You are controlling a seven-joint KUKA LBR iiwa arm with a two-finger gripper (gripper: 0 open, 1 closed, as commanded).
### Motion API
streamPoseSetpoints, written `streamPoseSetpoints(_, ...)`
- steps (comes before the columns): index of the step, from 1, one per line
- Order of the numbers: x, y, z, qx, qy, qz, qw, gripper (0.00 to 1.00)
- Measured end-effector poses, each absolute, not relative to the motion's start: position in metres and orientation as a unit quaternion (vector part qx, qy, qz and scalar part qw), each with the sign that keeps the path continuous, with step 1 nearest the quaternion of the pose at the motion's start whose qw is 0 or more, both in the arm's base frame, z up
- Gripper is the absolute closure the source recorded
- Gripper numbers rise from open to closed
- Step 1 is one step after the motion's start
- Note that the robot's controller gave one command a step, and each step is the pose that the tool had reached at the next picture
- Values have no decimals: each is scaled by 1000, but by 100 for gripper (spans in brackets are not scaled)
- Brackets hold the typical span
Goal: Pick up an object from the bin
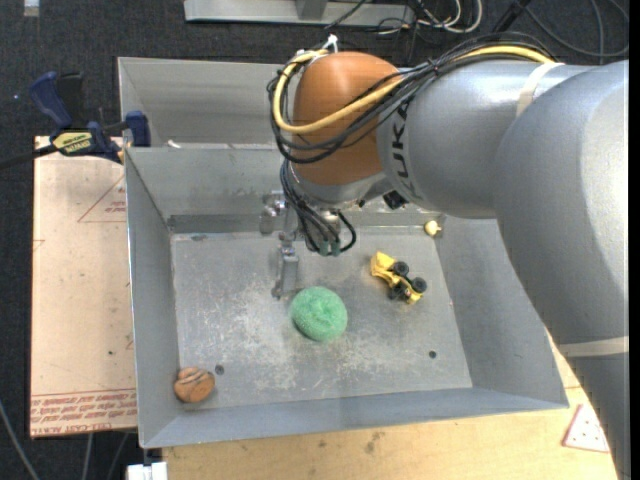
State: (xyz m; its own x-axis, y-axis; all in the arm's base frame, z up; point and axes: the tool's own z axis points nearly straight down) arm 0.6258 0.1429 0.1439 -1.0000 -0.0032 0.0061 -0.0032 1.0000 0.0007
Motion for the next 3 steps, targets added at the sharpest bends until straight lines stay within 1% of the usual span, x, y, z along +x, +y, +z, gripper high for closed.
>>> streamPoseSetpoints(1,627,142,149,1,-1000,-1,-1,0)
streamPoseSetpoints(2,614,109,150,35,-999,-1,0,0)
streamPoseSetpoints(3,605,83,126,82,-997,0,-2,0)
